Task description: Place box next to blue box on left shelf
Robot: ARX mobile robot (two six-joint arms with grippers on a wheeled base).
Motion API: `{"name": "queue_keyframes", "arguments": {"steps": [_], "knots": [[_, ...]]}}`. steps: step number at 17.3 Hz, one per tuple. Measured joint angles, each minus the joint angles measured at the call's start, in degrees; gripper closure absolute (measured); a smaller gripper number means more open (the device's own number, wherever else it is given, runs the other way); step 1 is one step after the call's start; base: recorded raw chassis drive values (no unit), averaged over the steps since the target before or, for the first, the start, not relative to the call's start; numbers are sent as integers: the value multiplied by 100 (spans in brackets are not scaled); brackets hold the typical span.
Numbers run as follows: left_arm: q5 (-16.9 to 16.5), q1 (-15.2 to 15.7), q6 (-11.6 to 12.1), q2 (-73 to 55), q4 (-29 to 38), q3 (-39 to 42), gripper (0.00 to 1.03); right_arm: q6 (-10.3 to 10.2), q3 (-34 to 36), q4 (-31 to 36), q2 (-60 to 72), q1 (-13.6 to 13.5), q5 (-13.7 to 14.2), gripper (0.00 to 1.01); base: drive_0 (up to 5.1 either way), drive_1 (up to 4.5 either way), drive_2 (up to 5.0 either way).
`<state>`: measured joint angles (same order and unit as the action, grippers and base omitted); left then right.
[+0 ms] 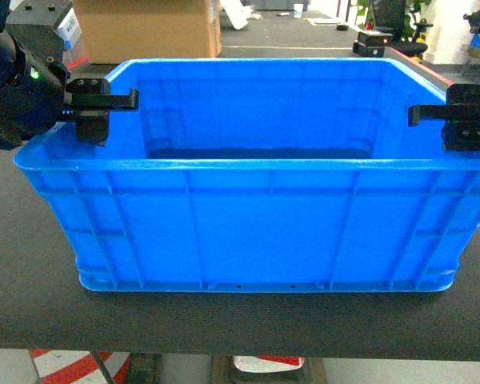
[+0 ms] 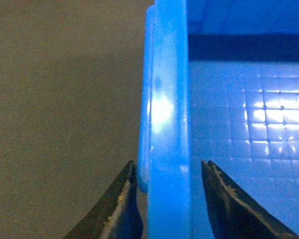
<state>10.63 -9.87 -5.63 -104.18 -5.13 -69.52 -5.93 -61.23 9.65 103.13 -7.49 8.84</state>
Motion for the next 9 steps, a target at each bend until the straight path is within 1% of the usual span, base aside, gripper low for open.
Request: {"name": "queue_keyframes", "arguments": {"steps": [1,2,3,5,7,9], "knots": [[46,13,7,-2,-22,-4,69,-13,0,2,-4,0,11,83,0,0,0],[37,22,7,-2,-28,-4,79,-52,2,2,-11,-2,39,85,0,0,0],[44,22,4,-2,-13,-4,82,-70,2,7,-13,-4,59,85,0,0,0],[116,22,7,0,179,44,83,-125,101,72,-105,-44,77,86,0,0,0],[179,4,92,177,881,468,83,-199,387,245,-400,-76,77,86,0,0,0],[282,-76,111,608,1311,903,83,-216,730,433,-831,-74,68,86,0,0,0]]}}
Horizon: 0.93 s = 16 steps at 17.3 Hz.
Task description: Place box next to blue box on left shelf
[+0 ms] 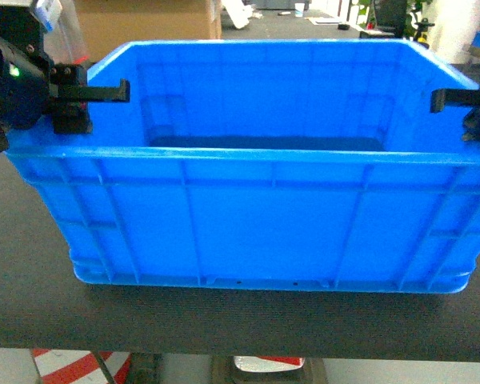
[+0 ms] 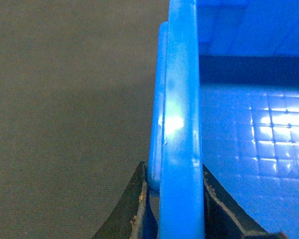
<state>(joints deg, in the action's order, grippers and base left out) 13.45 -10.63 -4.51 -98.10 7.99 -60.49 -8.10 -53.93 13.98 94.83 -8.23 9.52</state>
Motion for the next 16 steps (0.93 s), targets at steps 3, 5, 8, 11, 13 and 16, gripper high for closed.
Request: {"name": "queue_keyframes", "arguments": {"steps": [3,5,8,11,13,16], "knots": [[199,-197,-4,1049,802,839,84,87,588,413,-1080,70,-39,86,0,0,0],[374,-334,-2,1694,1178,1462,84,166,1084,505,-1738,162,-144,86,0,0,0],[501,-483,-37,2529,1320,2251,84,173,1825,509,-2581,225,-251,86,0,0,0],[601,-544,-48,3091,1329,2623,84,177,2201,448,-3158,223,-254,86,0,0,0],[710,-649,-15,3340,1412,2747,84,205,2323,481,-3427,223,-256,86,0,0,0],[907,-813,28,3624,1561,2903,84,319,2422,570,-3709,186,-118,86,0,0,0]]}}
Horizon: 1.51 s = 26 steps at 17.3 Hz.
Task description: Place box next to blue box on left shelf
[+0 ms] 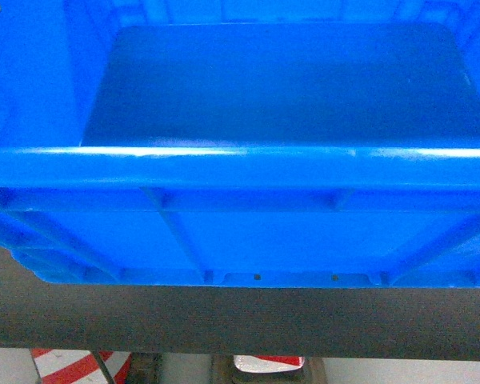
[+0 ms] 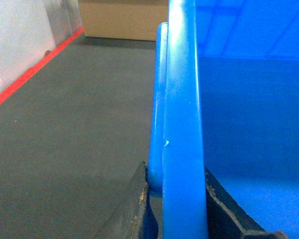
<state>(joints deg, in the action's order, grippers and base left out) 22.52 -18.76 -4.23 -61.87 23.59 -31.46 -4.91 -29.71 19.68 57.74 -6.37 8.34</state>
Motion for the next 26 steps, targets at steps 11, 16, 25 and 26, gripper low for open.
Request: {"name": "queue_keyframes", "arguments": {"steps": [11,16,25,26], "knots": [[7,0,9,-2,-39,4,84,0,11,-33,17,-7,0,86,-102,-102,-102],[4,0,7,-2,-39,4,84,0,11,-33,17,-7,0,86,-187,-187,-187],[4,0,7,-2,-39,4,84,-2,11,-35,17,-4,0,86,-187,-187,-187],[4,0,7,-2,-39,4,84,0,11,-31,17,-7,-2,86,-187,-187,-187]]}}
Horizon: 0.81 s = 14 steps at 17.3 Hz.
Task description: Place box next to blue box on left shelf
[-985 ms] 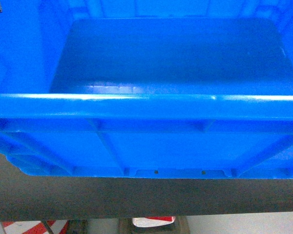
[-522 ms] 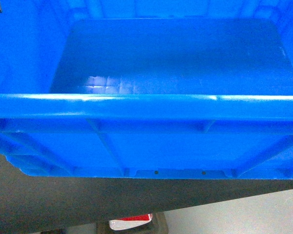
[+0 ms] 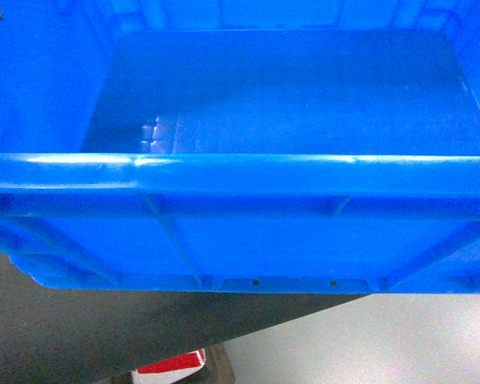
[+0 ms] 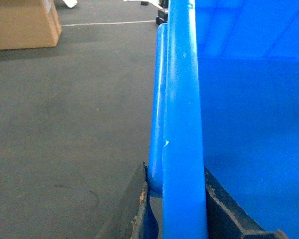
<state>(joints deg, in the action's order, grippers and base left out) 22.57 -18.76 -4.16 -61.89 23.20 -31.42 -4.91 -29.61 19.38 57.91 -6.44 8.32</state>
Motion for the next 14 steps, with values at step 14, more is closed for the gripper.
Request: {"name": "queue_keyframes", "arguments": {"steps": [14], "knots": [[2,0,0,0,0,0,84,-2,0,-2,0,2,2,86,-182,-182,-182]]}}
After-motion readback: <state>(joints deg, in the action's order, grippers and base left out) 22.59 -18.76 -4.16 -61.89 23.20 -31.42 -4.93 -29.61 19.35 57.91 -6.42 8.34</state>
